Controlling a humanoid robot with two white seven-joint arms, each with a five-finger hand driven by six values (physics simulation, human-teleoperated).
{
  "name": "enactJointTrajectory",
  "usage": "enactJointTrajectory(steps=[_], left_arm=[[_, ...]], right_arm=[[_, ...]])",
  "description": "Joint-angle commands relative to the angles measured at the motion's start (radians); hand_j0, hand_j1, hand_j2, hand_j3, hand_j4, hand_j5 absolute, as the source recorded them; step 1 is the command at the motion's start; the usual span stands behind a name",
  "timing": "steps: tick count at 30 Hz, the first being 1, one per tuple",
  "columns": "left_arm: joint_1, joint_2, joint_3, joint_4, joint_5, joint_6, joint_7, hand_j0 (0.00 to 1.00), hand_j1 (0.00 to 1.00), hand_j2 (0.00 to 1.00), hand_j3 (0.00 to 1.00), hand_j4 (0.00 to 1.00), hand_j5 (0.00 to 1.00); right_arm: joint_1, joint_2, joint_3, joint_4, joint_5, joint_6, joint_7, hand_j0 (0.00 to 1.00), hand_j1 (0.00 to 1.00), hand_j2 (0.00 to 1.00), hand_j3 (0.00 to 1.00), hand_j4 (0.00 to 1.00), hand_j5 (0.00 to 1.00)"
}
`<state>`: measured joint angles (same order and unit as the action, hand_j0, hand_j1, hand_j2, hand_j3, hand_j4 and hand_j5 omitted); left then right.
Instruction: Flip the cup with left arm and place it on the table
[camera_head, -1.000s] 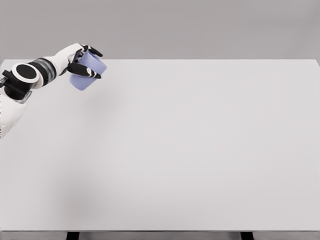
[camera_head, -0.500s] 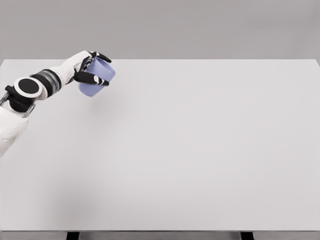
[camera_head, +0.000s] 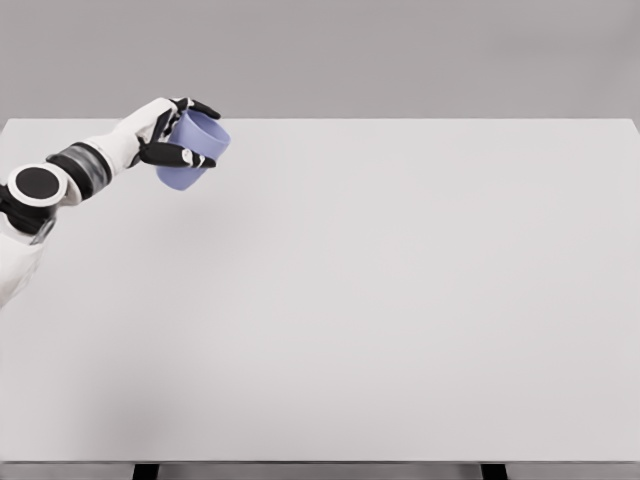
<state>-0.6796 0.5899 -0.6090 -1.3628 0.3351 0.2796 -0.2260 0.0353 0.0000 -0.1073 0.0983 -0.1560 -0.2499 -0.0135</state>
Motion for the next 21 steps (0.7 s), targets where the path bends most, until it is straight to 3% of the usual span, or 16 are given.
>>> enactJointTrajectory(steps=[1,7,16,21], left_arm=[[0.000,-0.002,0.023,-0.004,0.016,-0.002,0.001,0.63,0.63,0.63,0.63,0.63,0.63],[0.057,0.010,0.029,-0.044,0.016,-0.066,-0.001,0.64,0.64,0.64,0.64,0.64,0.64],[0.140,0.073,0.029,-0.045,0.016,-0.303,-0.001,0.64,0.64,0.64,0.64,0.64,0.64],[0.156,0.087,0.029,-0.042,0.021,-0.352,-0.001,0.63,0.63,0.63,0.63,0.63,0.63]], right_arm=[[0.000,0.000,0.000,0.000,-0.001,0.000,0.000,1.00,1.00,1.00,1.00,1.00,1.00],[0.000,0.000,0.000,0.000,-0.001,0.000,0.000,1.00,1.00,1.00,1.00,1.00,1.00],[0.000,0.000,0.000,0.000,-0.001,0.000,0.000,1.00,1.00,1.00,1.00,1.00,1.00],[0.000,0.000,0.000,0.000,-0.001,0.000,0.000,1.00,1.00,1.00,1.00,1.00,1.00]])
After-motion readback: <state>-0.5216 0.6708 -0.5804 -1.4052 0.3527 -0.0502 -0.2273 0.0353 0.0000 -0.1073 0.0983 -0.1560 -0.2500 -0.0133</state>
